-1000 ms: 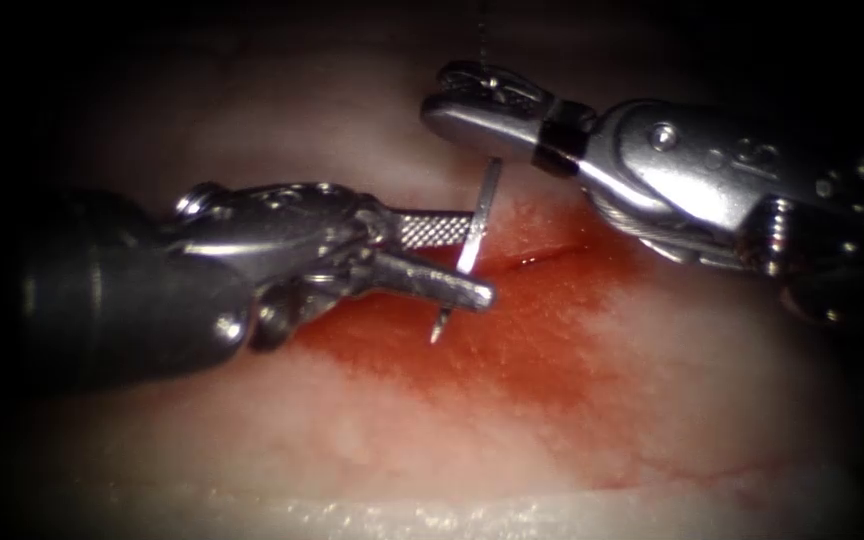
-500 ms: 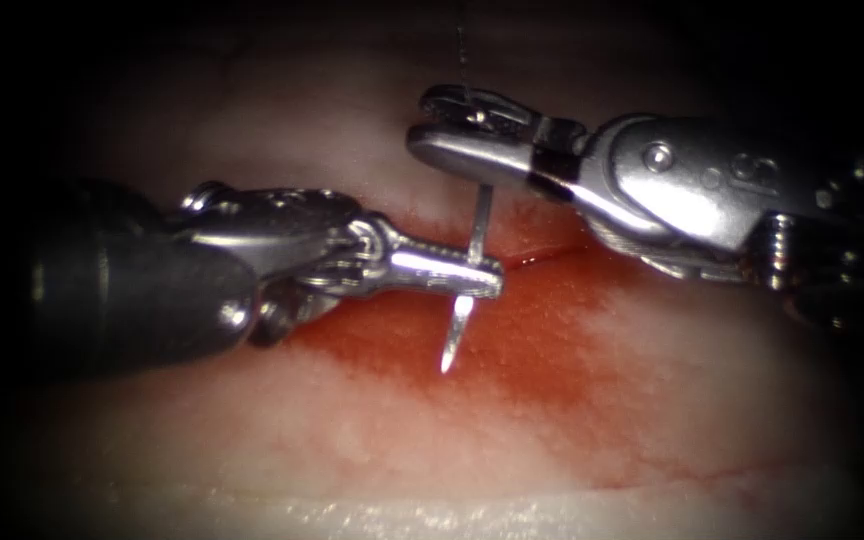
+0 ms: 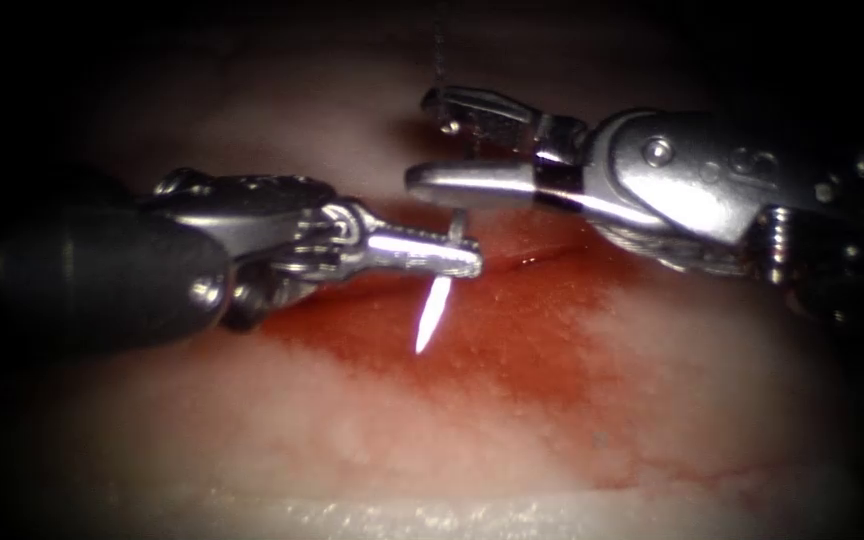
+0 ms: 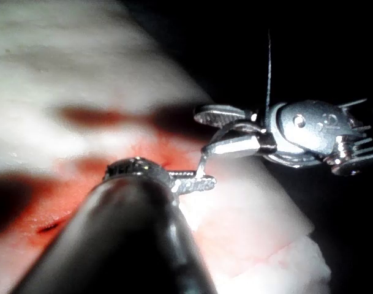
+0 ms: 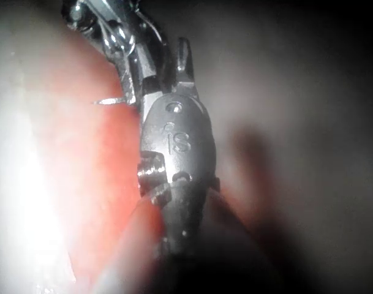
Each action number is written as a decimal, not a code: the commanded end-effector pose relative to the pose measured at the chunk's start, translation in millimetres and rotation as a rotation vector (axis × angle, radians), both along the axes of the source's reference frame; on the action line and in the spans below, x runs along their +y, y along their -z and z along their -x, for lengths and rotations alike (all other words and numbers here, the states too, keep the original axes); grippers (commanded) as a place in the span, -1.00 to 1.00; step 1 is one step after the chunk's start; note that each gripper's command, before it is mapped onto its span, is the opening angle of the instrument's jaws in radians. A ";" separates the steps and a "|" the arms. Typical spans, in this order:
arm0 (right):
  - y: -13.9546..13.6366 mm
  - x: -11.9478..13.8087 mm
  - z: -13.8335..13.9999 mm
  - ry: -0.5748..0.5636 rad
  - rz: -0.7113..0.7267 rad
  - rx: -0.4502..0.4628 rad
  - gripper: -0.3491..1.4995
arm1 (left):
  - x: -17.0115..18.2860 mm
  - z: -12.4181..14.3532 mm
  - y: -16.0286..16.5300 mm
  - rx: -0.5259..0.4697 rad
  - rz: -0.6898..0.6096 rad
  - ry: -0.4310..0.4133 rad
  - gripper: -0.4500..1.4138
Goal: Wound Closure
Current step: Hold needle with left hand to regrasp needle facing head-on with right needle holder, then push needle through skin above incision with right needle driver
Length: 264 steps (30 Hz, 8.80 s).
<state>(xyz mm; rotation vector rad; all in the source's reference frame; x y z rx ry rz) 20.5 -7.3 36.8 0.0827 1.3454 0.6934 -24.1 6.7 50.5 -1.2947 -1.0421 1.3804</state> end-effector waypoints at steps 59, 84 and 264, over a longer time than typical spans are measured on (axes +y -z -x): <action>0.4 -0.5 -0.6 -0.049 0.082 -0.086 -1.00 | -0.1 -0.4 -0.2 0.202 0.157 0.120 0.73; -8.1 1.8 -6.9 0.210 0.379 0.080 -1.00 | -7.3 -9.4 -2.5 0.428 0.642 0.011 -0.68; -18.8 -3.6 -12.8 0.139 -0.637 0.354 0.55 | -13.5 -8.0 -11.7 0.574 0.632 -0.270 -0.82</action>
